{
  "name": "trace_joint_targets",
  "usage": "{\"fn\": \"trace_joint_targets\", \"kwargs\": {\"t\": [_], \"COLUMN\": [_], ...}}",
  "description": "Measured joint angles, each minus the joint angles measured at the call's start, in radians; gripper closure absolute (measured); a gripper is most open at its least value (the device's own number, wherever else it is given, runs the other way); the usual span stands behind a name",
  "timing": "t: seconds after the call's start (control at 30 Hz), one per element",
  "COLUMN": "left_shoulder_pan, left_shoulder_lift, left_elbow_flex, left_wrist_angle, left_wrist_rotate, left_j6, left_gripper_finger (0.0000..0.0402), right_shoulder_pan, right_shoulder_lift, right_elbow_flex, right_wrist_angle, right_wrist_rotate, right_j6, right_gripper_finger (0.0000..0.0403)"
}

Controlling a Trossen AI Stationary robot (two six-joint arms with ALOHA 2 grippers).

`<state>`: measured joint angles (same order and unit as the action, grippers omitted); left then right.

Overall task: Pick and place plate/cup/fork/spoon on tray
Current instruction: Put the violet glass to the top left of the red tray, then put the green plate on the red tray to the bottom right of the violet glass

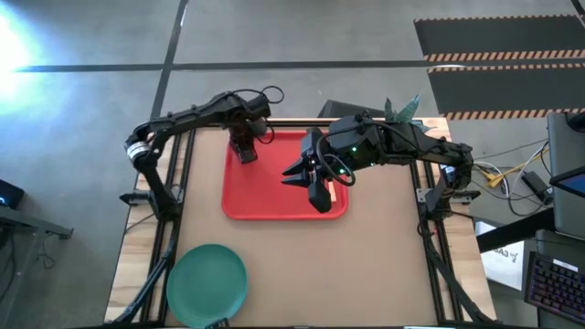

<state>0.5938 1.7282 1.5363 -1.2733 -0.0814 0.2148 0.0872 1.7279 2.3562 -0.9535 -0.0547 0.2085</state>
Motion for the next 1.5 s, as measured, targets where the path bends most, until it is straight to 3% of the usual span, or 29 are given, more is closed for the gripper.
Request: {"fn": "trace_joint_targets", "kwargs": {"t": [0.4,0.57,0.7,0.93,1.1,1.37,1.5], "left_shoulder_pan": [-0.022,-0.063,-0.127,-0.314,-0.457,-0.641,-0.71], "left_shoulder_lift": [-0.263,-0.387,-0.462,-0.556,-0.613,-0.667,-0.679], "left_elbow_flex": [0.001,-0.004,-0.005,-0.024,-0.111,-0.35,-0.472], "left_wrist_angle": [-0.129,-0.167,-0.209,-0.291,-0.29,-0.272,-0.173], "left_wrist_rotate": [0.006,0.076,0.162,0.176,0.179,0.236,0.277], "left_j6": [-0.131,-0.215,-0.306,-0.497,-0.679,-0.955,-1.048], "left_gripper_finger": [0.0305,0.0305,0.0305,0.0305,0.0305,0.0305,0.0305], "right_shoulder_pan": [0.0,0.0,0.0,0.0,0.0,0.0,0.0], "right_shoulder_lift": [0.0,0.0,0.0,0.0,0.0,0.0,0.0], "right_elbow_flex": [0.0,0.0,0.0,0.0,0.0,0.0,0.0], "right_wrist_angle": [0.0,0.0,0.0,0.001,0.0,-0.004,-0.011], "right_wrist_rotate": [0.0,0.0,0.0,0.0,0.0,0.0,0.0], "right_j6": [0.0,-0.003,-0.011,-0.011,-0.011,-0.022,-0.04], "right_gripper_finger": [0.0321,0.0321,0.0321,0.0321,0.0321,0.0321,0.0321]}}
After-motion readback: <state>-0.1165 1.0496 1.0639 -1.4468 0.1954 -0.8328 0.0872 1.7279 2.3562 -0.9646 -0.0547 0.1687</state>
